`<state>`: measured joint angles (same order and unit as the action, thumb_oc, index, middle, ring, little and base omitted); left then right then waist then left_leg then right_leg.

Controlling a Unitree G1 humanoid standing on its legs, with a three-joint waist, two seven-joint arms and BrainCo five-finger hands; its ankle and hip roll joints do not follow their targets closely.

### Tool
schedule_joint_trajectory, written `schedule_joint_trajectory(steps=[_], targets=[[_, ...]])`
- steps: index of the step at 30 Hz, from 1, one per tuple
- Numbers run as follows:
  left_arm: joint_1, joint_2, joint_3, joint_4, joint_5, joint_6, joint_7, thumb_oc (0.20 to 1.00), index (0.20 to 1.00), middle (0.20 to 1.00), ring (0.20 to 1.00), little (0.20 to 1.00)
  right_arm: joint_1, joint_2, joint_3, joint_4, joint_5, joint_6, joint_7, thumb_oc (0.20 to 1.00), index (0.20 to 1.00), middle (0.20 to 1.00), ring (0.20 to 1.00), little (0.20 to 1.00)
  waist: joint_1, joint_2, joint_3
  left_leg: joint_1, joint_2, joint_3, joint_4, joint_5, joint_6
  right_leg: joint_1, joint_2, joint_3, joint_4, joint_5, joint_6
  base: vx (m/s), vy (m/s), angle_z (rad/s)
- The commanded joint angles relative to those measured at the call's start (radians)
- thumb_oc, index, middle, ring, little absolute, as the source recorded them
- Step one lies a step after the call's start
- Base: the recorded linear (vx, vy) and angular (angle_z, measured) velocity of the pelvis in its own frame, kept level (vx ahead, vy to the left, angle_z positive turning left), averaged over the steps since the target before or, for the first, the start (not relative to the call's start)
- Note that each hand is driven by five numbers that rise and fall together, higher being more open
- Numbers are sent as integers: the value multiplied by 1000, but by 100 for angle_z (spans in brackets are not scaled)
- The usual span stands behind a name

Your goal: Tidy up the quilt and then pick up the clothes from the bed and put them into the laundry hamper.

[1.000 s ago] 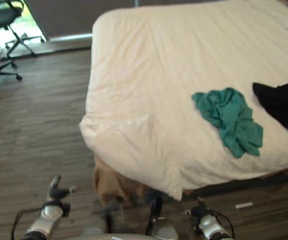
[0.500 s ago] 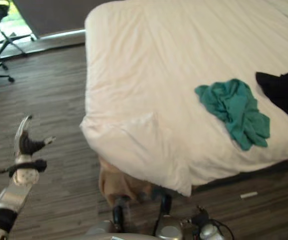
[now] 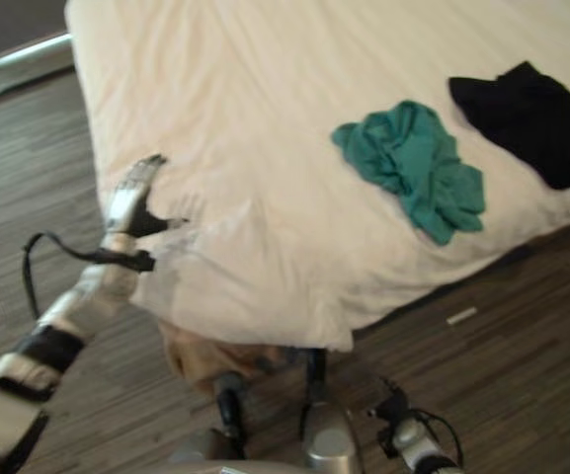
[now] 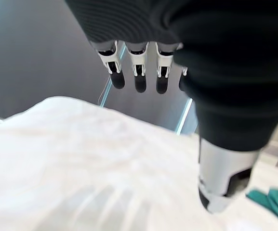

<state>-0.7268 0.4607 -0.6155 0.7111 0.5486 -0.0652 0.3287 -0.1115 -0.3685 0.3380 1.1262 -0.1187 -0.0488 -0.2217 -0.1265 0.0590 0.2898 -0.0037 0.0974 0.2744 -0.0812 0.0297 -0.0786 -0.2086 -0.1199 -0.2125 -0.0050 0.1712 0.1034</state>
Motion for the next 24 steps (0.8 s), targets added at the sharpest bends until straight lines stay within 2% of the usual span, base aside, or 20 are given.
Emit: schedule_joint_trajectory(steps=[1,2,7,9,11,12,15,19,20,21,23,24], targets=[[-97,61,-81,84,86,-26,-95,275,275,275,275,275,-37,19,-12,72,6,11,-23,1000,1000,1000,1000,1000,-45,-62,34,73,51,-36,27,-61,-52,6,-114,26,-11,-41,129,22,30,-66],[-79,58,-95,78,88,-35,-121,200,200,200,200,200,-34,13,-23,73,13,13,-24,1000,1000,1000,1000,1000,-45,-60,30,81,50,-35,24,-64,-51,11,-115,25,-12,-41,130,34,31,-41],[89,54,-58,39,-19,-75,-200,200,200,200,200,200,-35,-18,-98,60,66,22,-25,1000,1000,1000,1000,1000,-37,-51,-6,112,48,-37,16,-75,-49,47,-123,10,-18,-44,128,50,18,-3],[198,85,-24,16,-57,-90,-231,200,200,200,200,200,-38,-40,-132,40,84,24,-20,1000,1000,1000,1000,1000,-29,-50,-25,128,49,-40,13,-80,-48,67,-122,5,-21,-45,126,57,8,5],[239,97,-6,8,-65,-89,-241,200,200,200,200,200,-39,-48,-146,26,92,22,-19,1000,1000,1000,1000,1000,-25,-52,-34,135,49,-41,12,-82,-47,75,-121,4,-22,-46,125,23,1,8],[344,132,47,9,-67,-84,-247,200,200,200,200,200,-46,-80,-183,-39,113,18,-28,1000,1000,1000,1000,1000,-13,-54,-45,150,52,-44,10,-85,-46,93,-119,-3,-26,-46,125,41,6,20],[481,169,126,34,-46,-69,-245,200,200,200,200,200,-48,-138,-249,-169,140,6,-50,1000,1000,1000,1000,1000,5,-58,-63,165,54,-49,5,-87,-46,113,-117,-10,-30,-47,125,25,28,13],[638,137,235,175,-33,-33,-221,200,200,200,200,200,-82,-223,-319,-309,140,-9,-93,1000,1000,1000,1000,1000,39,-61,-81,179,59,-64,6,-94,-45,142,-117,-24,-29,-58,122,0,0,0],[638,136,236,176,-32,-33,-220,200,200,200,200,200,-82,-224,-318,-311,140,-8,-93,1000,1000,1000,1000,1000,37,-63,-83,174,57,-65,5,-88,-45,138,-119,-25,-29,-55,121,-26,30,7],[699,120,265,233,-10,-22,-213,1000,1000,1000,1000,1000,-108,-266,-332,-395,119,-13,-108,1000,1000,1000,1000,1000,54,-65,-91,178,60,-74,5,-89,-44,151,-121,-33,-30,-58,119,-6,30,8],[728,104,279,274,1,-13,-213,1000,1000,1000,1000,1000,-123,-289,-334,-455,100,-19,-114,1000,1000,1000,1000,1000,63,-66,-97,178,60,-78,5,-89,-44,157,-123,-37,-30,-60,118,-9,30,8],[769,65,300,361,12,4,-202,1000,1000,1000,1000,1000,-154,-316,-329,-553,73,-30,-116,1000,1000,1000,1000,1000,78,-70,-104,178,60,-88,5,-88,-43,166,-123,-45,-30,-63,115,-28,36,14]])
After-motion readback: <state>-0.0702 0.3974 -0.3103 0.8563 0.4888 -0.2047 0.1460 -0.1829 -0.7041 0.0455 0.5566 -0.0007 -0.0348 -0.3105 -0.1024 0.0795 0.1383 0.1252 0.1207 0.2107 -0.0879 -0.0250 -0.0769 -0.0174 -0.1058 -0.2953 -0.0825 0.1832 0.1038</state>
